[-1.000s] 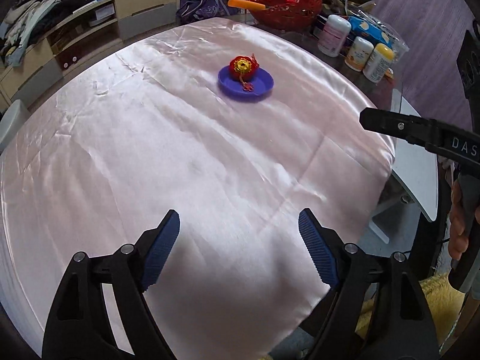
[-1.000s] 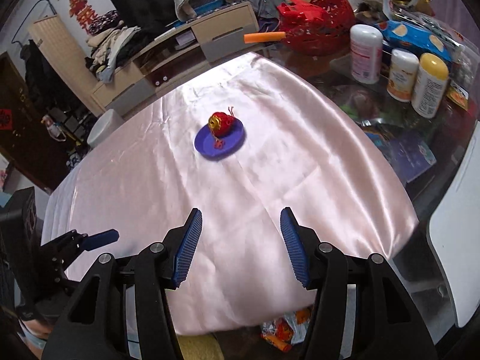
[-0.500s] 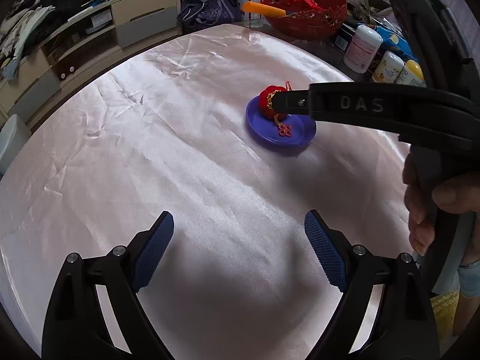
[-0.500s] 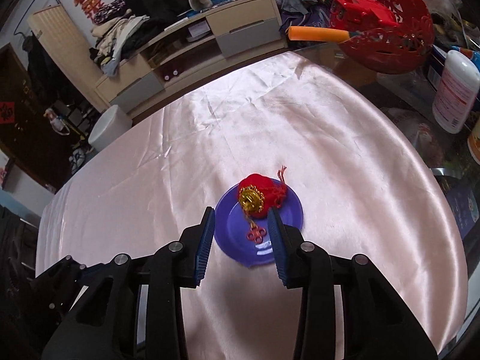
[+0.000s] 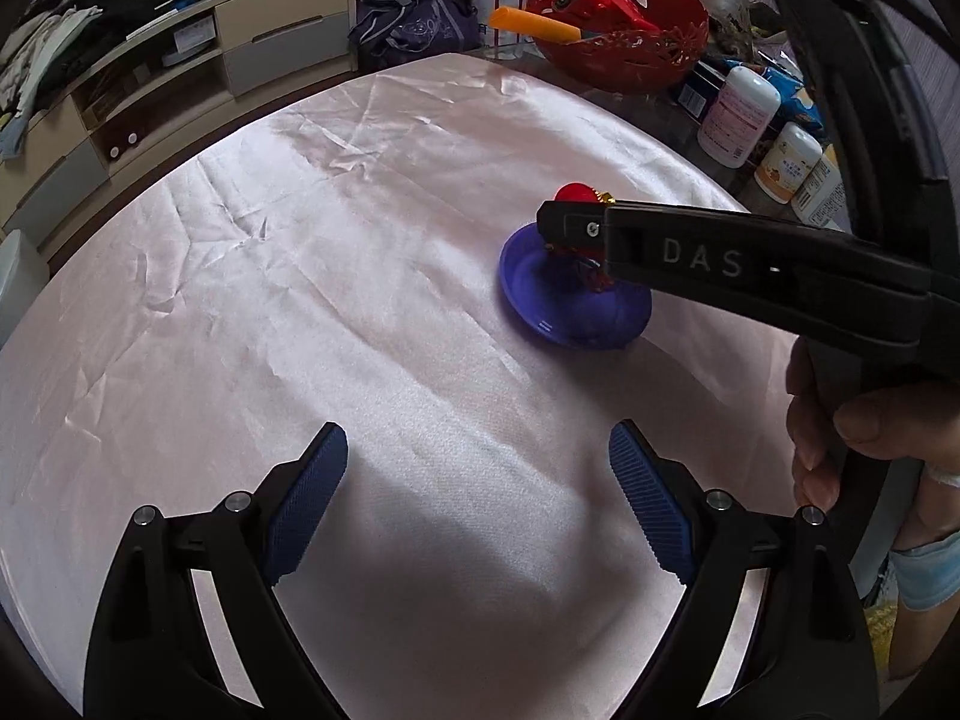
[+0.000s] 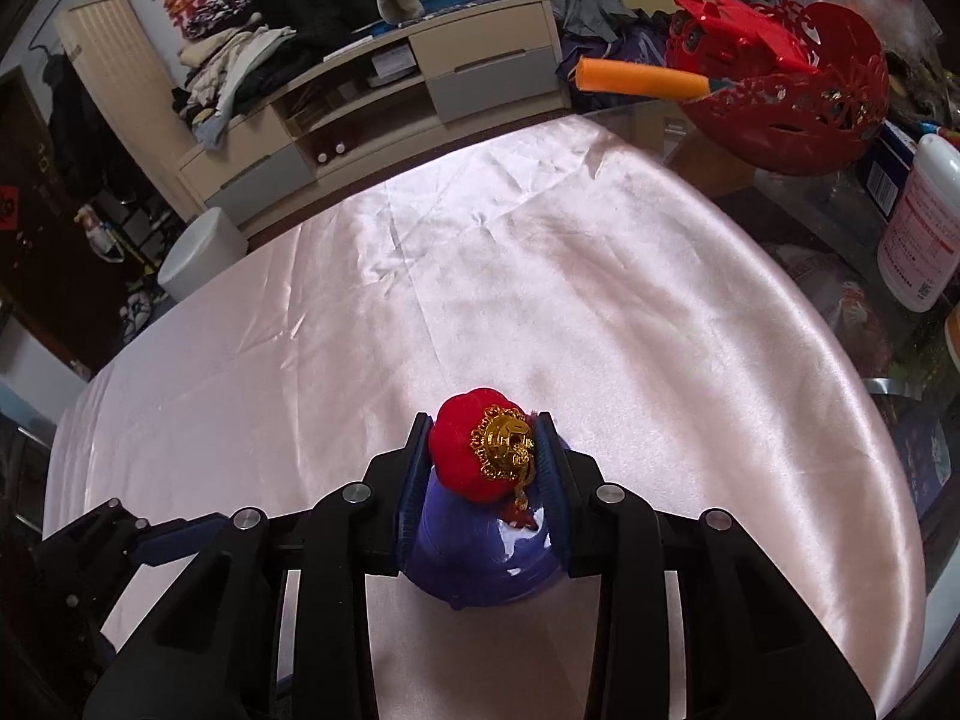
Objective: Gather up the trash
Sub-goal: 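Grasp the red ornament with the right tool while the left tool grasps the blue bowl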
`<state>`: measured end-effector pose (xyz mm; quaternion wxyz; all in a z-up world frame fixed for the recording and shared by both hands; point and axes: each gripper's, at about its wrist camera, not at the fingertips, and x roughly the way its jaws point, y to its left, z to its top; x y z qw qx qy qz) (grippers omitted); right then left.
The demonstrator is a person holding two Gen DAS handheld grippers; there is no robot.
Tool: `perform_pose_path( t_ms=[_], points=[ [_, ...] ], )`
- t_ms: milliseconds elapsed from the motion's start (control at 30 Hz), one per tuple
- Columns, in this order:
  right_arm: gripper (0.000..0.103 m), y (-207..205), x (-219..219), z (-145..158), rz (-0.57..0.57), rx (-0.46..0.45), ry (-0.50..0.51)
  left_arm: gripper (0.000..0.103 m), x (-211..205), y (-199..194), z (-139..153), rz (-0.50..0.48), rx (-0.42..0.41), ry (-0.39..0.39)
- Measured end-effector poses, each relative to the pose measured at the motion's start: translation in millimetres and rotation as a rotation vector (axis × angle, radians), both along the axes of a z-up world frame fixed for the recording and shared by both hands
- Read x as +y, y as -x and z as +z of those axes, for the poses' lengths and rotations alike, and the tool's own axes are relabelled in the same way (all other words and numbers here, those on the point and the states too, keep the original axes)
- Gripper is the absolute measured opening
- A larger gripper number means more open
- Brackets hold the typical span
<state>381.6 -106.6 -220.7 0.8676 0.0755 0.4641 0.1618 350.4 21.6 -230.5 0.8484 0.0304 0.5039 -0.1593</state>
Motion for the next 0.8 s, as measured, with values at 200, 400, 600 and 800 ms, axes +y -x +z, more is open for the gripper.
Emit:
perform_pose_path(
  t_ms=[200,400,600,800],
  points=[
    [0.035,3,-39,29,-0.043,-0.053,-0.013,0.084,-27,-14,1,-0.04,-0.014,0.019],
    [0.035,9,-73,42,-0.075,-0.076,-0.015,0.084,-57,-37,-9,-0.058,-0.012,0.008],
    [0.035,20,-94,43,-0.088,-0.077,-0.03,0.084,-76,-56,-21,-0.062,-0.001,-0.018],
    [0.035,36,-105,46,-0.1,-0.07,-0.032,0.074,-77,-54,-18,-0.047,-0.019,-0.042]
  ],
)
